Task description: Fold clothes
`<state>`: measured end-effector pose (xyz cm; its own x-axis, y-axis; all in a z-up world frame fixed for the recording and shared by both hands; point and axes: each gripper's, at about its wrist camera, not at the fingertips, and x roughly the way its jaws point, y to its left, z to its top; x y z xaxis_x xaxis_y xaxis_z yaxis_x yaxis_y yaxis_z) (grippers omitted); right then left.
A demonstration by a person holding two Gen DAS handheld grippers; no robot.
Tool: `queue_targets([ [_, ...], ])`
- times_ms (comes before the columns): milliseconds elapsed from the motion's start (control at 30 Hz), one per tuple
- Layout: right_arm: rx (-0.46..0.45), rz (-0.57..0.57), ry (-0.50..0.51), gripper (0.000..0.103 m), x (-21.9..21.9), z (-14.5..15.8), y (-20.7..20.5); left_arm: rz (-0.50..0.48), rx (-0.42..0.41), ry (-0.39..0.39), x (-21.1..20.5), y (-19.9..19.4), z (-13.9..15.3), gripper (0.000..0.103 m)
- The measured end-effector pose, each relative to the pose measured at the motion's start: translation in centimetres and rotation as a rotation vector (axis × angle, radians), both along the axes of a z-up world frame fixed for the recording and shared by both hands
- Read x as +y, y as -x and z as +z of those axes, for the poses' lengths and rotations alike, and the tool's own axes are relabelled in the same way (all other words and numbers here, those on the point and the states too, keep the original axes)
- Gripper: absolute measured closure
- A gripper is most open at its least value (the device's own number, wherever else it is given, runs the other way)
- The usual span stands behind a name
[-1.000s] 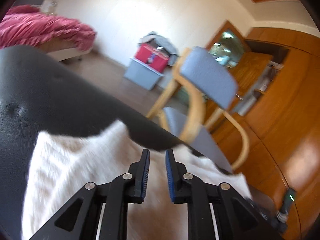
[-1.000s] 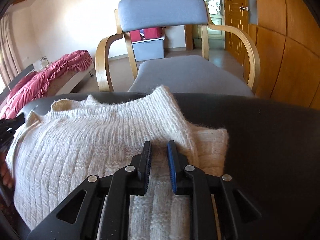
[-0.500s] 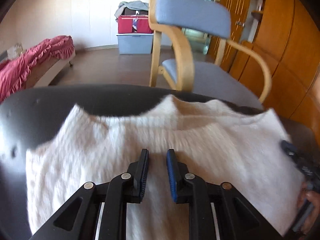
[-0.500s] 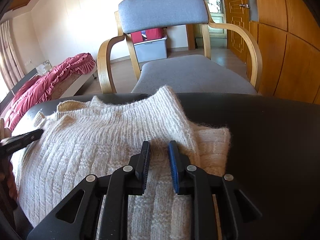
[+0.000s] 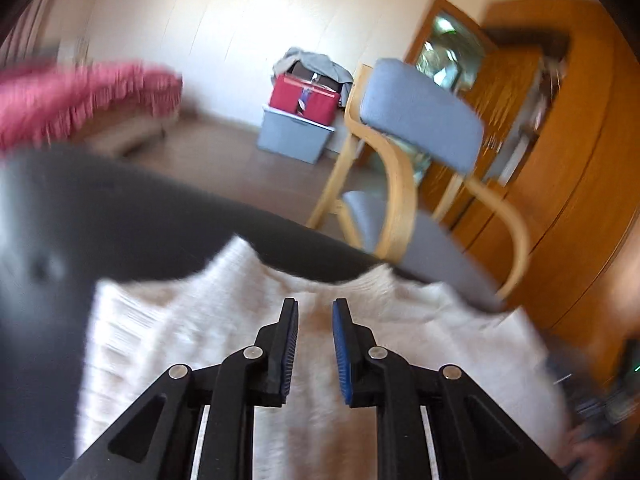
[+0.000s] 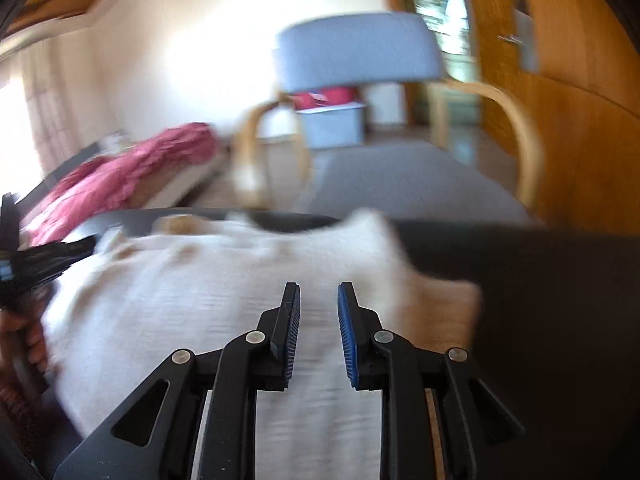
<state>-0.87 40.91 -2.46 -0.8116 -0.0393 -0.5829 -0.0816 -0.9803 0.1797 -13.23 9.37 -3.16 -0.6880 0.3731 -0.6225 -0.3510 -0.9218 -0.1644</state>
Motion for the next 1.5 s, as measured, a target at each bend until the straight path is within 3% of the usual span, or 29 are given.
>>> queue_targets([
  [100, -0.04, 0.126, -0.049, 0.082, -4.1, 0.8, 0.9, -0.013, 0.001, 0.203, 1.5, 0.7, -1.8, 0.086],
  [133, -0.073, 0.163, -0.061, 0.082, -5.5, 0.7, 1.5, -0.013, -0.018, 0.211, 1.5, 1.1, -2.5, 0.086],
  [233, -0.168, 0.232, -0.107, 0.082, -8.5, -0.7, 4.1, -0.013, -0.054, 0.129, 0.3, 1.8, -2.7, 0.084],
  [333, -0.194, 0.226, -0.169, 0.082, -9.6, -1.9, 6.8, -0.002, -0.072, 0.082, -0.6, 1.9, -3.0, 0.083],
  [533, -0.135, 0.167, -0.063, 0.085, -7.7, -2.8, 9.8, 0.046, -0.089, 0.034, -1.9, 2.5, -3.5, 0.083],
  [667, -0.112, 0.162, -0.019, 0.085, -7.0, -2.8, 9.3, 0.066, -0.088, 0.027, -2.2, 2.3, -3.4, 0.08],
  [767, -0.094, 0.171, 0.075, 0.081, -6.2, -1.8, 8.1, 0.059, -0.084, 0.03, -2.1, 2.3, -3.4, 0.081],
  [867, -0.003, 0.134, -0.056, 0.072, -5.7, 0.5, 7.7, 0.05, -0.092, 0.02, -2.1, 2.5, -3.5, 0.081],
  [900, -0.026, 0.106, -0.135, 0.061, -5.4, 0.4, 8.4, 0.048, -0.094, 0.015, -2.2, 2.6, -3.4, 0.081],
  [967, -0.084, 0.049, -0.274, 0.058, -4.6, -0.2, 10.1, 0.046, -0.098, 0.002, -2.3, 2.7, -3.5, 0.081],
  [1000, -0.145, 0.021, -0.292, 0.058, -3.4, -1.2, 11.3, 0.045, -0.101, -0.008, -2.5, 2.7, -3.5, 0.081],
  [1067, -0.247, -0.004, -0.166, 0.058, -0.6, -3.1, 12.7, 0.045, -0.113, -0.036, -2.9, 2.7, -3.5, 0.081],
  [1133, -0.248, -0.02, -0.006, 0.058, 1.4, -3.4, 11.6, 0.026, -0.132, -0.062, -3.3, 2.3, -3.6, 0.081],
  [1200, -0.247, -0.02, 0.065, 0.058, 2.2, -3.7, 9.9, 0.01, -0.14, -0.044, -3.5, 1.2, -3.4, 0.081],
  [1367, -0.226, -0.021, 0.023, 0.055, 0.0, -3.2, 4.7, -0.022, -0.159, 0.045, -3.1, -1.8, -2.5, 0.081],
  [1500, -0.106, 0.012, -0.02, 0.055, -2.6, -0.8, 3.4, -0.016, -0.158, 0.044, -2.5, -0.9, -0.9, 0.081],
])
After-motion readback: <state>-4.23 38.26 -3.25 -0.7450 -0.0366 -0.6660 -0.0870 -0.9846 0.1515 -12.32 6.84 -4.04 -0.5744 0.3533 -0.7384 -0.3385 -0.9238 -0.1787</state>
